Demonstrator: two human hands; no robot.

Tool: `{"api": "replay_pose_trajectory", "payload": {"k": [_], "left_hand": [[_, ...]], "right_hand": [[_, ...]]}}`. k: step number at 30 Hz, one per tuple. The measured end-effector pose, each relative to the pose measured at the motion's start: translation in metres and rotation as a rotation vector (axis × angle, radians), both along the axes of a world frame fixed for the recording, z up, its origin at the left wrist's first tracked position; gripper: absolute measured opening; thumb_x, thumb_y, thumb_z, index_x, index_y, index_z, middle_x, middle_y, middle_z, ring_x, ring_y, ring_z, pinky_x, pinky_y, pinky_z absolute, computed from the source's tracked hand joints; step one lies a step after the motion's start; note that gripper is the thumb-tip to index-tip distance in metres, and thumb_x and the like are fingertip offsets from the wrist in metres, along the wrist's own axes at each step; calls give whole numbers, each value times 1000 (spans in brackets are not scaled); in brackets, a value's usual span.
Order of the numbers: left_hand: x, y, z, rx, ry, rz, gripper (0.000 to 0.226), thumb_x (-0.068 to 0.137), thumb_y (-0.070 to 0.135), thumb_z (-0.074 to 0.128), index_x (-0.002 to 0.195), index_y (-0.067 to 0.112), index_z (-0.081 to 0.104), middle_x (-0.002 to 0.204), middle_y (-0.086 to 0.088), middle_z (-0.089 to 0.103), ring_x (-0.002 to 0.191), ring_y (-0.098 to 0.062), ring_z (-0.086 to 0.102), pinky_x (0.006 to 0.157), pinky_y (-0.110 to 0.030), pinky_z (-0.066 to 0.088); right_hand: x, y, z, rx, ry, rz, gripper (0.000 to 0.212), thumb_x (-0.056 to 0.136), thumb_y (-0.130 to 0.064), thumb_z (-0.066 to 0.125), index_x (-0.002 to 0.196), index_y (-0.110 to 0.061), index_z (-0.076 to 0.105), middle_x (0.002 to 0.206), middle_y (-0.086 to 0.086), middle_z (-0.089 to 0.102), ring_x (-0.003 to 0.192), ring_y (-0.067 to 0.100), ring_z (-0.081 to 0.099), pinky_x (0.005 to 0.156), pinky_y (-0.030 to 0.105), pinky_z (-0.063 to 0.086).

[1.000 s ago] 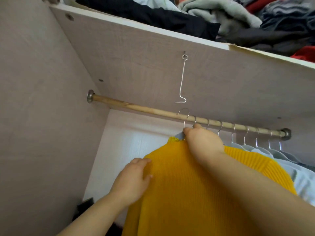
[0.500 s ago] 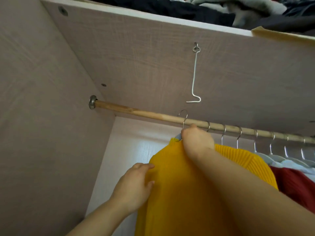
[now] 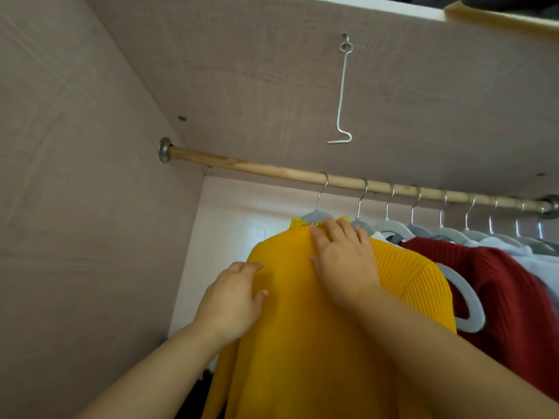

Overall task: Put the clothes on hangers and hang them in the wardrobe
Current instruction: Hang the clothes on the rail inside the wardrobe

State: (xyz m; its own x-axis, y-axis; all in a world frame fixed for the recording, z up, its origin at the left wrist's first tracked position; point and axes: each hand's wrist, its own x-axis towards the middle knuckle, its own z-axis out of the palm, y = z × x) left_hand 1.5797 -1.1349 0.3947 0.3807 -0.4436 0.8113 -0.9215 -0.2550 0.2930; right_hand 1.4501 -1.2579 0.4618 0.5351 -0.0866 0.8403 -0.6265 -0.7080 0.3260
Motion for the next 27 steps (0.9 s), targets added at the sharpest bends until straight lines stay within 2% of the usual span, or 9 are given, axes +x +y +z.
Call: {"api": "replay_pose_trajectory", "payload": {"k": [2,5,11,19,27], "left_hand": [[-3,5,-6,12,10,-6,51,93,34,49,141,25,31,141,0,39,126,-19,40,103,-32,37],[-11,13,-16,38,25,-10,52,94,34,48,141,25,31,141,-1,39,126,-19,40,103,-33,37],[-45,45,-48,104,89,-11,52,94,35,47,142,25,30,142,-1,38,120,-22,46,99,-34,41],[-138,115,-115,231,166,138,53,93,31,48,142,19,31,142,-8,38,126,-26,39,100,-39,39],[-251,190,-204,482,272,301,55,93,32,47,143,21,28,142,-6,37,127,-28,38,98,-41,38]], "right_hand": [[-8,0,-17,-9,59,53,50,98,-38,31,146,-29,19,154,1,18,142,22,10,114,42,2],[-23,-5,-38,48,100,52,51,98,-40,32,147,-32,16,156,-2,14,143,19,7,115,40,-2],[-63,2,-71,135,123,51,49,98,-40,33,145,-31,23,153,-1,21,141,18,16,115,36,6],[-146,51,-159,267,218,194,49,97,-37,39,144,-22,31,148,4,32,136,21,27,110,34,19],[-242,123,-270,472,392,283,51,97,-38,40,145,-25,28,150,1,28,137,19,23,110,33,17]]}}
